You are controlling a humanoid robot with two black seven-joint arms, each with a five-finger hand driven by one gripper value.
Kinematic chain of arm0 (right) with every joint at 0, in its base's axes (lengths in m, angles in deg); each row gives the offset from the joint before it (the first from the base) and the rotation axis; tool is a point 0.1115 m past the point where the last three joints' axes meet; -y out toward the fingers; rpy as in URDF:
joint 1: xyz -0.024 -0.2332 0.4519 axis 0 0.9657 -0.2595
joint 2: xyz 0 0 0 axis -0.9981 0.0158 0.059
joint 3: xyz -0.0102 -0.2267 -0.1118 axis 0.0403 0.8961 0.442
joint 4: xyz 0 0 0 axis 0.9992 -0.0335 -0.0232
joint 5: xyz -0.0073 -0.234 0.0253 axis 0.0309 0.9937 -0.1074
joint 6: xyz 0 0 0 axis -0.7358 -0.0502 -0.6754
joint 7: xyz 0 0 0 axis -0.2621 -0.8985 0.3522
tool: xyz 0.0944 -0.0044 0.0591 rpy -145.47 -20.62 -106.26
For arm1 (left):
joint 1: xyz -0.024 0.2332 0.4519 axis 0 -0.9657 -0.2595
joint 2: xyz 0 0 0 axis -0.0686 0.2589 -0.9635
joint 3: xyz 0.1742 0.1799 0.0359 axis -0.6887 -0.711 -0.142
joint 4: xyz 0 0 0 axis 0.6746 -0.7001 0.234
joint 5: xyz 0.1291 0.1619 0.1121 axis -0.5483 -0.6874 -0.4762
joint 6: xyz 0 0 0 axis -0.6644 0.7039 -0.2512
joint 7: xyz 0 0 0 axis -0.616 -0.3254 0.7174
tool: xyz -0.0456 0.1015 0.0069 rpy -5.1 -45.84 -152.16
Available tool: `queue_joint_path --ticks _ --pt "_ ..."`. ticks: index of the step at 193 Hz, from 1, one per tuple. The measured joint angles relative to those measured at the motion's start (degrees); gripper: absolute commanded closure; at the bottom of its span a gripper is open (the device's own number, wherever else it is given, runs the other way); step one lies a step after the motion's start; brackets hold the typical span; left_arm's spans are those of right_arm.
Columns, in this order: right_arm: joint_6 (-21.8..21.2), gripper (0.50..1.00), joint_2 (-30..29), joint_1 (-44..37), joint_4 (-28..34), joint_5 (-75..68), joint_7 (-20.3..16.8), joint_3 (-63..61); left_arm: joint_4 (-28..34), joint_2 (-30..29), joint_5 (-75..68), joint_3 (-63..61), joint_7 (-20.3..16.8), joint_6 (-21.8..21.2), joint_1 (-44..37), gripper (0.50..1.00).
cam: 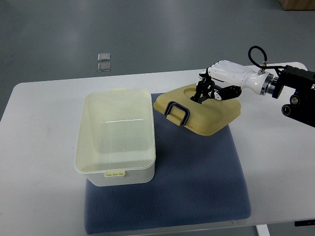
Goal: Open white storage box with right hand
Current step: 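Carry the lid away from the box and lower it onto the mat, then open the right hand and release the lid handle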
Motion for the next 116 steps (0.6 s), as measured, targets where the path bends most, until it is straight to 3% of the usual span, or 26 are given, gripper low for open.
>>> queue_joint_path --ticks 80,108,116 --pt "1.41 1.0 -3.41 2.63 0.14 2.27 0.0 -0.01 0.0 0.0 0.0 0.0 0.02 -0.02 -0.01 0.5" --pt "1.44 0.955 -4.64 4.48 0.12 2.5 0.0 0.27 0.0 0.0 0.0 0.0 0.03 -0.02 0.01 0.5" --pt "1.44 0.899 -4.7 4.77 0.1 2.52 0.0 0.45 0.0 0.0 0.0 0.0 0.03 -0.02 0.01 0.5"
